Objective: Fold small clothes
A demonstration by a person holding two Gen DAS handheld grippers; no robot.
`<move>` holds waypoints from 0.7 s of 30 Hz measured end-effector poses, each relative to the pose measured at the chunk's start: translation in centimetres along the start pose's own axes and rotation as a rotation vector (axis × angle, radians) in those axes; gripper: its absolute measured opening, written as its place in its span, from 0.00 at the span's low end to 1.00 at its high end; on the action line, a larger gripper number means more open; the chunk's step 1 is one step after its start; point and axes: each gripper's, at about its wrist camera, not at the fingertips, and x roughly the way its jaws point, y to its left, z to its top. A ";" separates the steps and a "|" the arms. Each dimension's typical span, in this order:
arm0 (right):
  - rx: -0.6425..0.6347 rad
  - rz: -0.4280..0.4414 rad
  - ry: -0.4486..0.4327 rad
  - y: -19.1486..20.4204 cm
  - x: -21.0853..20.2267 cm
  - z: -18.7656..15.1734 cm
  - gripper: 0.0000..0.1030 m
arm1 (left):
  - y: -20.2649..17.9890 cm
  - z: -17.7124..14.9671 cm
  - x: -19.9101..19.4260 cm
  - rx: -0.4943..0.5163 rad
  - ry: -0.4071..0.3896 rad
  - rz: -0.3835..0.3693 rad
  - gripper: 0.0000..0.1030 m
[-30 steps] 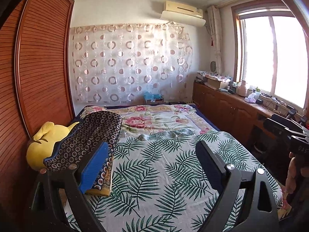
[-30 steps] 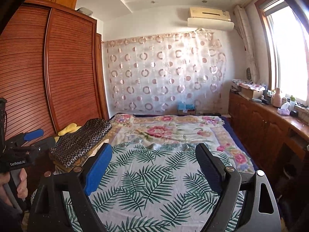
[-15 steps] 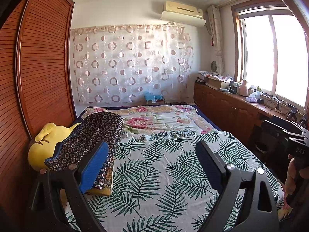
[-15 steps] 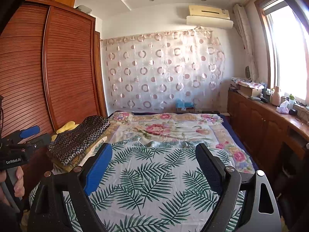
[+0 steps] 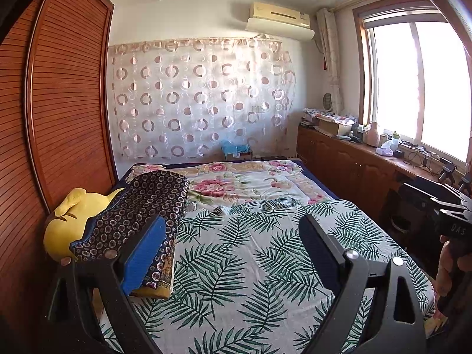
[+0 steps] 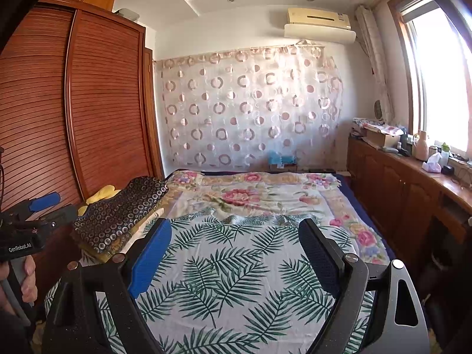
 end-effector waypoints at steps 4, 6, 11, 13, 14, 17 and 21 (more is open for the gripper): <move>-0.001 0.002 0.000 -0.1 0.0 -0.1 0.86 | 0.0 0.0 -0.1 0.000 0.001 -0.001 0.90; -0.002 0.001 0.001 -0.2 0.0 0.0 0.86 | -0.1 0.0 -0.1 0.000 0.002 0.000 0.90; -0.003 0.003 0.005 -0.3 0.0 -0.1 0.86 | 0.0 0.0 -0.1 0.000 0.001 0.001 0.90; -0.004 0.005 0.007 -0.4 0.0 -0.1 0.86 | 0.0 0.0 -0.1 0.000 0.001 0.001 0.90; -0.005 0.006 0.008 -0.4 0.0 -0.1 0.86 | 0.0 0.0 -0.1 0.000 0.001 0.001 0.90; -0.006 0.008 0.007 -0.5 -0.1 0.0 0.86 | 0.0 0.0 -0.1 0.000 0.001 0.001 0.90; -0.005 0.010 0.008 -0.6 -0.1 0.0 0.86 | 0.0 0.0 -0.1 0.000 0.001 0.001 0.90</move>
